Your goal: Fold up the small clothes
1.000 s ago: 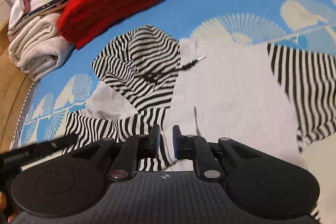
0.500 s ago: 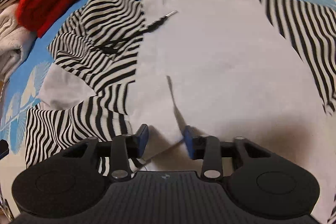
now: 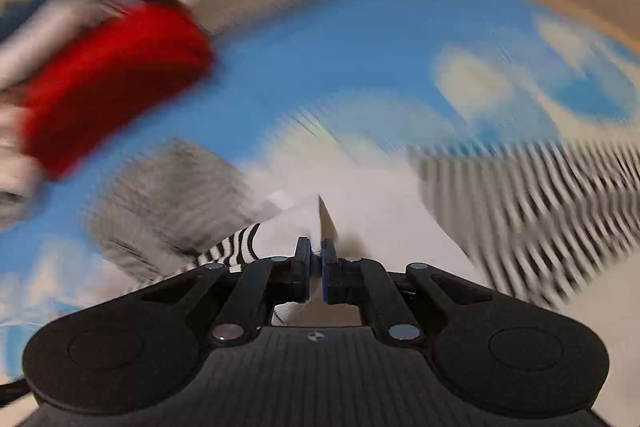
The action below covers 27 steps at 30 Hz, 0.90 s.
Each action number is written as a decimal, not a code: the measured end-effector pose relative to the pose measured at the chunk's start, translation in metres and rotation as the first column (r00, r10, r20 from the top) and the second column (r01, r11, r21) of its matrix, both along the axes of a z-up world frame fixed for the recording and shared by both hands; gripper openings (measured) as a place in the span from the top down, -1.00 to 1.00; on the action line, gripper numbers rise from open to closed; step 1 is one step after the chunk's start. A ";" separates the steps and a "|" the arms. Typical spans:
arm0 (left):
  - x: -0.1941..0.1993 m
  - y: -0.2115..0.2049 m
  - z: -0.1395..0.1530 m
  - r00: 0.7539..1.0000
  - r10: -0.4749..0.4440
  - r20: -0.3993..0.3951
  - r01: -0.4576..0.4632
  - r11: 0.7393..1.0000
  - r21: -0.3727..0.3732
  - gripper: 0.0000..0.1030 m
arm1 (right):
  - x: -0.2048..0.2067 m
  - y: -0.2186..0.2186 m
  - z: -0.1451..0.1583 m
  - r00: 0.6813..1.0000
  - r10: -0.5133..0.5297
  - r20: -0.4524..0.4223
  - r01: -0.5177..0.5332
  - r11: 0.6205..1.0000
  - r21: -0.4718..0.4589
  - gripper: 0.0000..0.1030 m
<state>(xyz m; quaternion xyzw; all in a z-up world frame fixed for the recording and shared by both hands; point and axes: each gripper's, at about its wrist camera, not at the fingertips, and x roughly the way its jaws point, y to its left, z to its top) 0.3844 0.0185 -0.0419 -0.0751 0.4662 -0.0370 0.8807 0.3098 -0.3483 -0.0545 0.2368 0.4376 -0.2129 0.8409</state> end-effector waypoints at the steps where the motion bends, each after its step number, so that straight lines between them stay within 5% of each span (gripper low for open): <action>1: 0.000 0.001 -0.002 1.000 0.003 -0.009 -0.003 1.000 0.003 0.52 | -0.002 -0.005 -0.008 0.998 -0.043 -0.038 0.043 0.999 0.002 0.88; 4: 0.001 0.003 -0.005 1.000 0.011 -0.026 -0.011 1.000 -0.002 0.52 | -0.008 -0.003 -0.001 0.998 -0.064 0.007 0.064 0.995 -0.071 0.82; 8: 0.000 -0.002 -0.010 0.999 -0.021 -0.047 0.020 1.000 -0.024 0.52 | -0.002 0.016 0.007 0.985 0.109 0.134 -0.103 0.993 -0.051 0.80; 11: -0.001 -0.012 -0.026 0.993 -0.076 -0.091 0.071 0.996 -0.058 0.52 | 0.008 0.015 -0.021 0.983 0.178 0.050 -0.182 0.978 0.099 0.78; 13: -0.001 -0.019 -0.047 0.977 -0.115 -0.177 0.106 0.993 -0.059 0.52 | 0.012 0.007 -0.051 0.981 0.169 -0.099 -0.153 0.977 0.147 0.78; 16: -0.003 -0.028 -0.081 0.939 -0.142 -0.314 0.165 0.985 0.049 0.57 | 0.003 -0.009 -0.066 0.984 0.108 -0.140 -0.082 0.981 0.178 0.79; 20: -0.003 -0.033 -0.075 0.949 -0.155 -0.275 0.181 0.981 0.071 0.56 | 0.002 -0.011 -0.048 0.989 0.144 -0.033 -0.138 0.980 0.143 0.59; 23: 0.000 -0.028 -0.095 0.940 -0.138 -0.312 0.170 0.983 0.077 0.59 | -0.007 -0.033 -0.072 0.991 0.089 -0.103 -0.062 0.968 0.242 0.63; 25: 0.003 -0.030 -0.083 0.944 -0.117 -0.309 0.150 0.985 0.086 0.58 | -0.013 -0.047 -0.065 0.996 0.049 -0.080 -0.025 0.961 0.275 0.65; 27: 0.003 -0.037 -0.065 0.961 -0.126 -0.248 0.160 0.979 0.123 0.57 | -0.018 -0.060 -0.047 0.999 0.043 -0.019 -0.038 0.977 0.209 0.57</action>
